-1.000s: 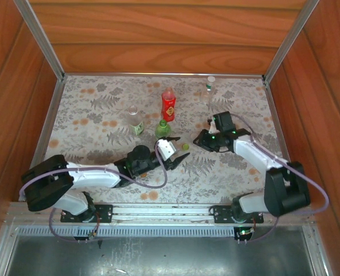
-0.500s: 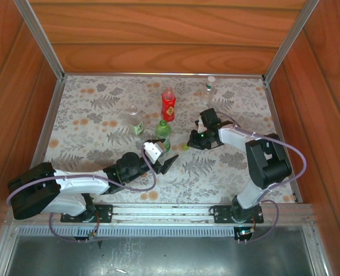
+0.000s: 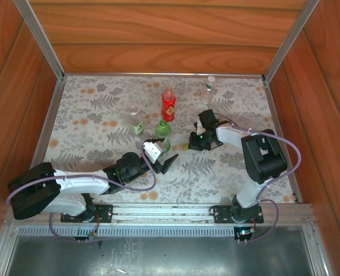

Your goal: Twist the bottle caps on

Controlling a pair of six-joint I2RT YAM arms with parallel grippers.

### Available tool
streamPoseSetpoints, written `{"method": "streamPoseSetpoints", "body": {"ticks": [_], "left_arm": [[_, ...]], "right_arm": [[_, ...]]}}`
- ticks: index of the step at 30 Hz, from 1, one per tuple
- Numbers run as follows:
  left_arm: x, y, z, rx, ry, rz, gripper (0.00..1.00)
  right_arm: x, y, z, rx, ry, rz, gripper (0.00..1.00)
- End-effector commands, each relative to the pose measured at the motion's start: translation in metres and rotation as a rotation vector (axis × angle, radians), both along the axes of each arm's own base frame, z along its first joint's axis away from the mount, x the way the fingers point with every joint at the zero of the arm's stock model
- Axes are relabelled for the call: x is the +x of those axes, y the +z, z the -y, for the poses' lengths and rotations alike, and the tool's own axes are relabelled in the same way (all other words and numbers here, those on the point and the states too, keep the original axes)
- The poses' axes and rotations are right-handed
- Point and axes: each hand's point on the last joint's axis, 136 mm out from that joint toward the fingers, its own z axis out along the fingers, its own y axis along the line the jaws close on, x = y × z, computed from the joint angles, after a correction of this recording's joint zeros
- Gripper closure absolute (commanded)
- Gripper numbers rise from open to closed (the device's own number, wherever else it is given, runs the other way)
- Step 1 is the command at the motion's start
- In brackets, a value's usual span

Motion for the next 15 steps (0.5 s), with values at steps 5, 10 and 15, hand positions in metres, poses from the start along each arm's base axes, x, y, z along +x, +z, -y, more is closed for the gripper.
{"method": "streamPoseSetpoints", "body": {"ticks": [5,10,15], "left_arm": [[0.000,0.004,0.009,-0.020,-0.016,-0.023,0.13],[0.002,0.015,0.026,-0.091,-0.046,-0.094,0.03],[0.006,0.025,0.050,-0.207,-0.069,-0.244,0.01]], "right_arm": [[0.001,0.012,-0.002,0.021,0.027,0.070,1.00],[0.008,0.050,-0.003,0.096,0.052,0.310,1.00],[0.007,0.094,0.005,0.147,0.075,0.610,1.00]]}}
